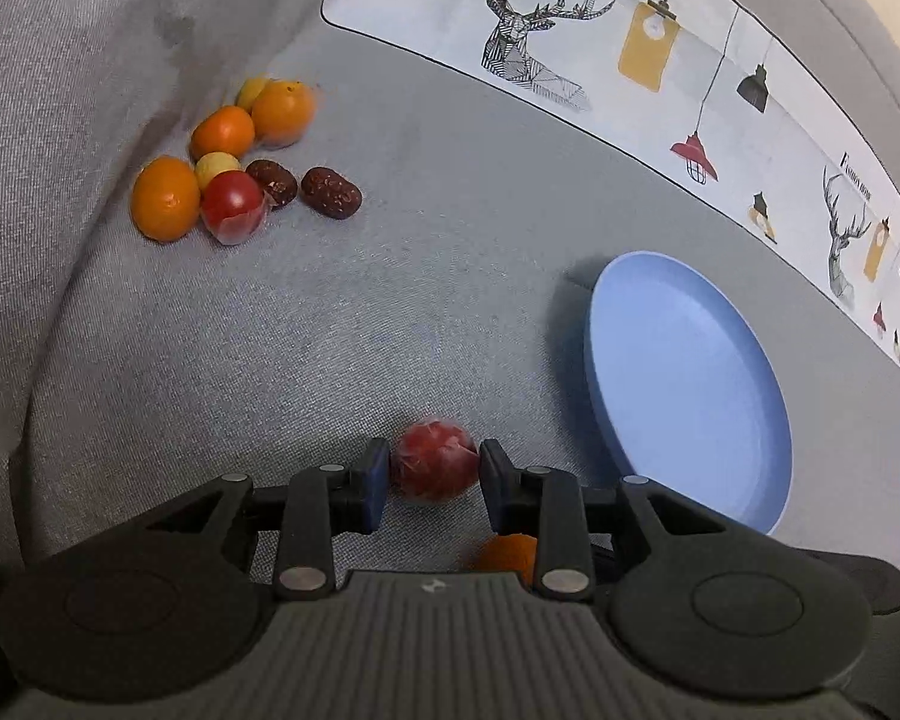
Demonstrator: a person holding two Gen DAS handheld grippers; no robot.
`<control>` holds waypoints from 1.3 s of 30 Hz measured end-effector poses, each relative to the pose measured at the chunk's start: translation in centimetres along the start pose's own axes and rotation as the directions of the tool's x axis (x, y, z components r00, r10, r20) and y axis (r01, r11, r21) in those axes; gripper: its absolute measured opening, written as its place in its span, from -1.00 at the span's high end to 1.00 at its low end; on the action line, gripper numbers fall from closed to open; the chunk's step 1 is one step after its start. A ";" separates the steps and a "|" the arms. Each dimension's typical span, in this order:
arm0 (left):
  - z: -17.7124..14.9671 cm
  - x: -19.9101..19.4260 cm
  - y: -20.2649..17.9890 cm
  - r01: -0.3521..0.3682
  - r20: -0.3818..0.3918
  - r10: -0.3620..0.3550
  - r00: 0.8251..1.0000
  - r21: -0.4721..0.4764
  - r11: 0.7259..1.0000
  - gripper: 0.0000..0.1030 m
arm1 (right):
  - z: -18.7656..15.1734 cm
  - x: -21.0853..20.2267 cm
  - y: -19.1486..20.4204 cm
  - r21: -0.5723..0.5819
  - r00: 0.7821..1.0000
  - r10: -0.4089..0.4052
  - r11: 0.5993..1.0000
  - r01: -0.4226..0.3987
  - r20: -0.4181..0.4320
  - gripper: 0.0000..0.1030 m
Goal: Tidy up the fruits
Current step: 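Carry the red fruit with the left gripper while the right carries the orange over the plate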
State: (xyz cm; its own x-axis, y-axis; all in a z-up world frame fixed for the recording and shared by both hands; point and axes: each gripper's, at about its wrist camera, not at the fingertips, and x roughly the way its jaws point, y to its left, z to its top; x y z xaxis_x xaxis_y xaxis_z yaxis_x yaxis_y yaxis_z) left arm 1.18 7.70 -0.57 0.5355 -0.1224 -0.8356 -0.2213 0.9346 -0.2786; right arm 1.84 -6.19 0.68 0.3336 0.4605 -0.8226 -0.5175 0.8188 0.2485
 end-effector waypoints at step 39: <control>-0.3 -1.0 -0.3 0.019 0.074 -0.019 0.997 0.010 1.000 0.32 | 0.0 -1.8 -0.7 -0.001 0.987 -0.061 0.998 0.062 0.150 0.31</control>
State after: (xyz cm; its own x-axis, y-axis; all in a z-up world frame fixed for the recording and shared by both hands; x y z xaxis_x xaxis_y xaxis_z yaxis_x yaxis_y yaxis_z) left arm 0.43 7.43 0.21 0.5983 -0.1153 -0.7929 -0.2034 0.9353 -0.2895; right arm 1.59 -7.59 1.94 0.4794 0.4558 -0.7500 -0.4967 0.8454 0.1963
